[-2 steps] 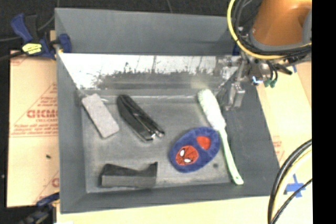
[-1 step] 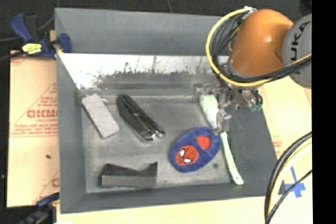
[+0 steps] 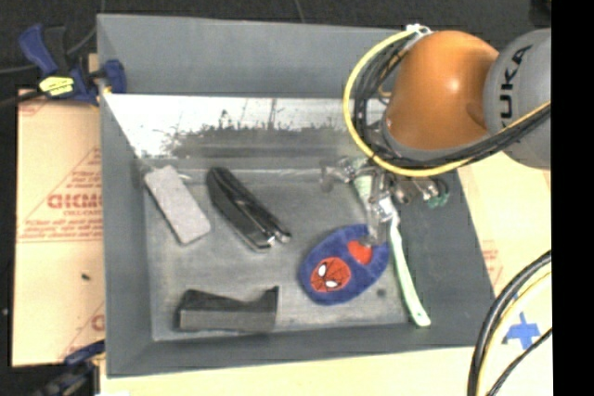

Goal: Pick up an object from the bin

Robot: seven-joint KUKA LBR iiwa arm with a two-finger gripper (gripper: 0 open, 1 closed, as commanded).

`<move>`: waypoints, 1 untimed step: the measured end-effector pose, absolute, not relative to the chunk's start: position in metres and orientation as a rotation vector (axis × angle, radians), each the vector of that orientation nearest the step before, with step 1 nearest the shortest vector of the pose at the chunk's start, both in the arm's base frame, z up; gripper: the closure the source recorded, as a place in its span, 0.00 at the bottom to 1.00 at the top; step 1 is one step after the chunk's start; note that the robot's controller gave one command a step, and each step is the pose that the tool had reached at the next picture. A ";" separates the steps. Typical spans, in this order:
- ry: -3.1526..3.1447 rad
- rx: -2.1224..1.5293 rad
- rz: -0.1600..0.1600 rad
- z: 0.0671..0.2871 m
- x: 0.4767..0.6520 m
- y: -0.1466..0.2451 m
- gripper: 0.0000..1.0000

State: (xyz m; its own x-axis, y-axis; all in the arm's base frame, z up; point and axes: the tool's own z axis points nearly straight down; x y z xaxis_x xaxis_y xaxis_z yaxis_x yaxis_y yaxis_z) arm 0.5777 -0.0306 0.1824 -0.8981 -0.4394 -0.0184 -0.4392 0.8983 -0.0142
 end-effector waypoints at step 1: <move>3.083 -0.618 0.001 0.089 0.548 -0.066 0.00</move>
Offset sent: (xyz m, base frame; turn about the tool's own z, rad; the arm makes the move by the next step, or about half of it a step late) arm 0.0456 0.0914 -0.0941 0.0386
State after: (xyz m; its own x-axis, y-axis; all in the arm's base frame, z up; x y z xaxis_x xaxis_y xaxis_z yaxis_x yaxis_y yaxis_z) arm 0.5484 -0.0656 0.0886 -0.9228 -0.3853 0.0029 -0.3853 0.9228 0.0012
